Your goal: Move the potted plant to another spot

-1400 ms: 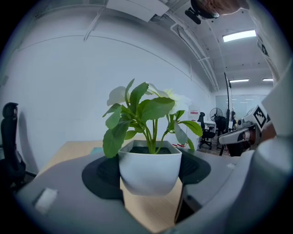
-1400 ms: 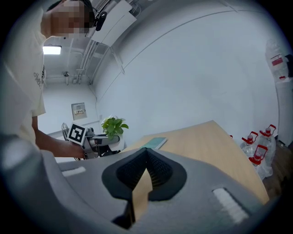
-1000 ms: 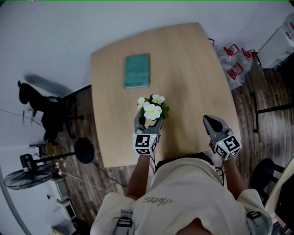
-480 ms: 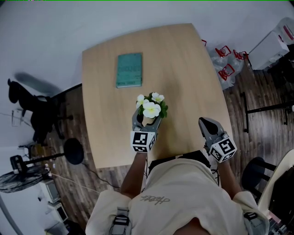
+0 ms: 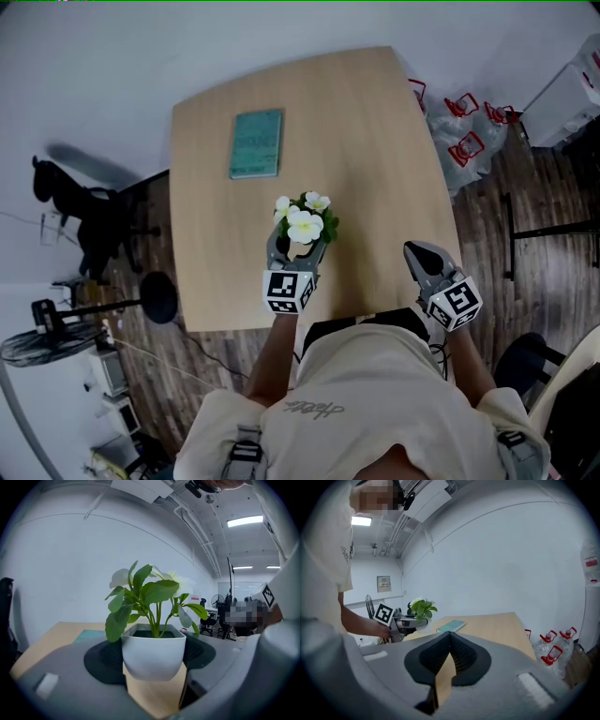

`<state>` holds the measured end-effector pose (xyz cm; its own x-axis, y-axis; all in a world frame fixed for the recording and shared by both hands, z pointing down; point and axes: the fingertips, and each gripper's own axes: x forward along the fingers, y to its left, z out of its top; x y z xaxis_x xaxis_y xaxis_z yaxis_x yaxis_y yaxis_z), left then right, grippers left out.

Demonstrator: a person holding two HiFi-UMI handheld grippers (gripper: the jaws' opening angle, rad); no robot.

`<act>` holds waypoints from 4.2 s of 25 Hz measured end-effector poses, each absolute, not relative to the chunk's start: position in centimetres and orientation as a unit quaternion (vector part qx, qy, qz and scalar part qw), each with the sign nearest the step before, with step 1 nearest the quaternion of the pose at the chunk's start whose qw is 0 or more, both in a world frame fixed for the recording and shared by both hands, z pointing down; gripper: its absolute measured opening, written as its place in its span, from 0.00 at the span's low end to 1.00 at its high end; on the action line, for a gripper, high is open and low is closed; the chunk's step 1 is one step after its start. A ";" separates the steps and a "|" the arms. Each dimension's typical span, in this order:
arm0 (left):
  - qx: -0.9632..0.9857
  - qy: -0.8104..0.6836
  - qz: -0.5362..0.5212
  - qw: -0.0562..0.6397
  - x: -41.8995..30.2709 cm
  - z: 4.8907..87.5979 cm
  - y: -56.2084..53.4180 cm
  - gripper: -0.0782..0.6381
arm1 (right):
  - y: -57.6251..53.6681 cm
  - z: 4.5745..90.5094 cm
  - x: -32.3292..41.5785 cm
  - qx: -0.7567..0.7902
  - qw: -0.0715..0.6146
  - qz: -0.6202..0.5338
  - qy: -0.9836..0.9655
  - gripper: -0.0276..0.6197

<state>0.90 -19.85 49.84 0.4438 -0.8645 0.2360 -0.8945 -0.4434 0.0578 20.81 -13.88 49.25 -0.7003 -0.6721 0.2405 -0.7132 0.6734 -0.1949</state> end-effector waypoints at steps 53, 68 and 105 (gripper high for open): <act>0.848 -0.487 0.169 0.124 20.6 66.5 -41.9 0.60 | -24.8 58.8 37.8 0.404 0.072 0.250 -0.877 0.05; 0.850 -0.486 0.168 0.115 21.3 66.7 -43.2 0.61 | -26.0 58.8 38.0 0.415 0.081 0.257 -0.869 0.05; 0.825 -0.500 0.240 0.111 19.5 68.9 -37.4 0.62 | -23.3 59.0 37.0 0.392 0.066 0.249 -0.883 0.05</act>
<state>19.50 -37.42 68.85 0.3846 -0.7711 0.5075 -0.8780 -0.4754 -0.0568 37.00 -23.30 58.96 -0.6833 -0.6603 0.3115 -0.7257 0.5678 -0.3884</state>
